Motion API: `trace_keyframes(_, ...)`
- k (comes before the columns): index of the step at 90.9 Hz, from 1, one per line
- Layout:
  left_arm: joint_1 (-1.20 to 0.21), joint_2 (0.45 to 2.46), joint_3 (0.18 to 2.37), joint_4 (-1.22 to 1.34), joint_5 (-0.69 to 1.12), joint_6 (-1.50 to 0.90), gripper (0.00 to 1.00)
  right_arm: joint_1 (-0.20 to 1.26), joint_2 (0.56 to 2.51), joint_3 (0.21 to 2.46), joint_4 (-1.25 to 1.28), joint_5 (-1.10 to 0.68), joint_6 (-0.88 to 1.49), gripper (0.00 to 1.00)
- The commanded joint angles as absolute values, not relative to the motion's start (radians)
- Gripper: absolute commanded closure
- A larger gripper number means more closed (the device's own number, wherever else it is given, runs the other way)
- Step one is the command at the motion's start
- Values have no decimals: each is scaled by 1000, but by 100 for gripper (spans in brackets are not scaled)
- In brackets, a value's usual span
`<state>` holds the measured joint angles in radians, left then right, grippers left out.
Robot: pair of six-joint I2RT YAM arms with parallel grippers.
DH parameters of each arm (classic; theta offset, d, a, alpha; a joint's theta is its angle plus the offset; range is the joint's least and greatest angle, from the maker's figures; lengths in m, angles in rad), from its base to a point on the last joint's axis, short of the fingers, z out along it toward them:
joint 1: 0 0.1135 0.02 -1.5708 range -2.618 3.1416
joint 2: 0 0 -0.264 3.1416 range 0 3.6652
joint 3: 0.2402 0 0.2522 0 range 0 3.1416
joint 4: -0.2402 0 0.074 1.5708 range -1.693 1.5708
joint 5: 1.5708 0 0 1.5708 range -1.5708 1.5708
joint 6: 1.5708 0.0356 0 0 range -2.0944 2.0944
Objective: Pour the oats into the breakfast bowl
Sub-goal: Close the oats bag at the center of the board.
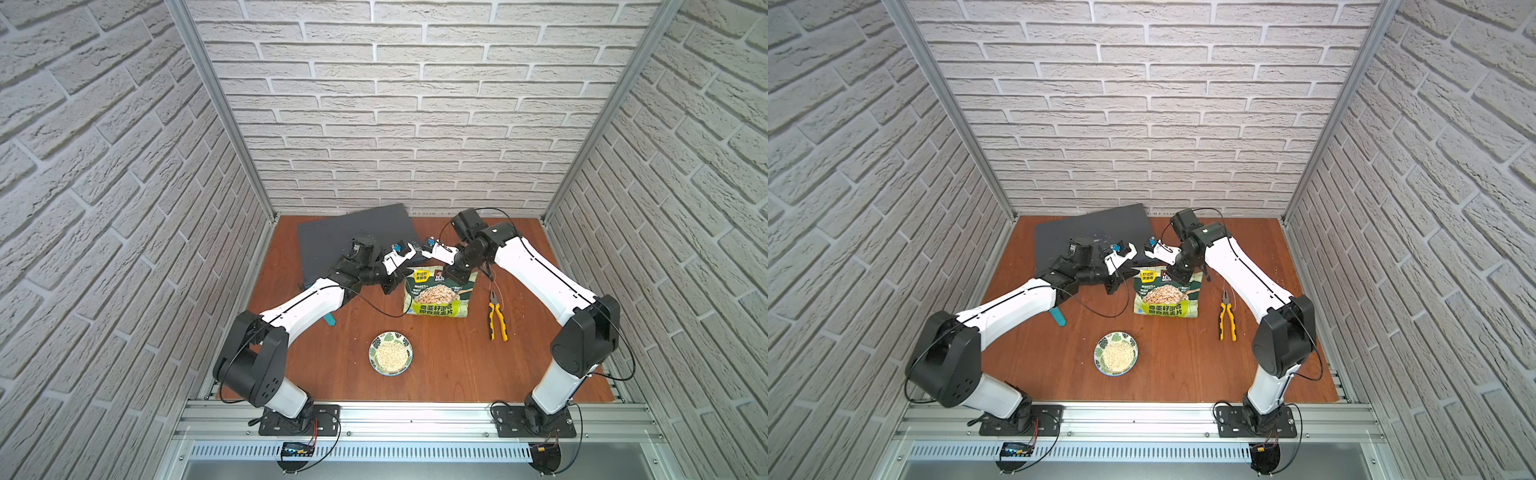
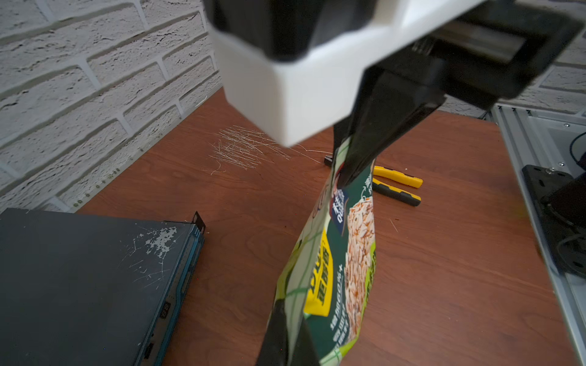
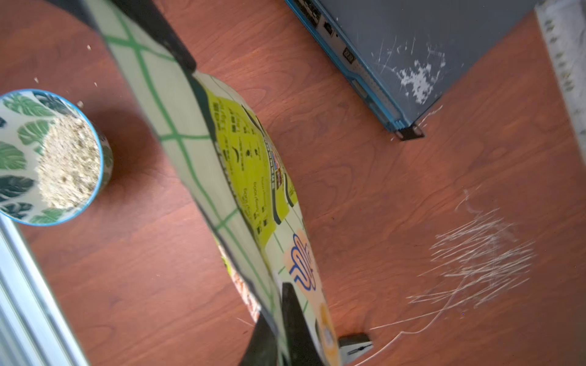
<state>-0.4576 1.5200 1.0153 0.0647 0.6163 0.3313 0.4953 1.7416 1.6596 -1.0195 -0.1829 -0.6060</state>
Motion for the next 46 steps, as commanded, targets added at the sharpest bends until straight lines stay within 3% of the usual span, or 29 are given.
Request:
trace_keyframes(1, -462, 1486, 1007, 107, 630, 333, 100, 476, 1696, 1648, -1034, -162, -605, 97)
trace_keyframes(12, -462, 1485, 1003, 107, 625, 334, 100, 463, 1686, 1635, -1023, -145, -597, 85)
trace_keyframes(21, -461, 1484, 1000, 107, 622, 334, 100, 452, 1676, 1634, -1040, -155, -602, 97)
trace_keyframes(34, -460, 1487, 1000, 107, 620, 334, 100, 438, 1658, 1622, -1039, -146, -601, 92)
trace_keyframes(46, -462, 1491, 1008, 102, 617, 330, 100, 429, 1648, 1624, -1060, -157, -601, 96)
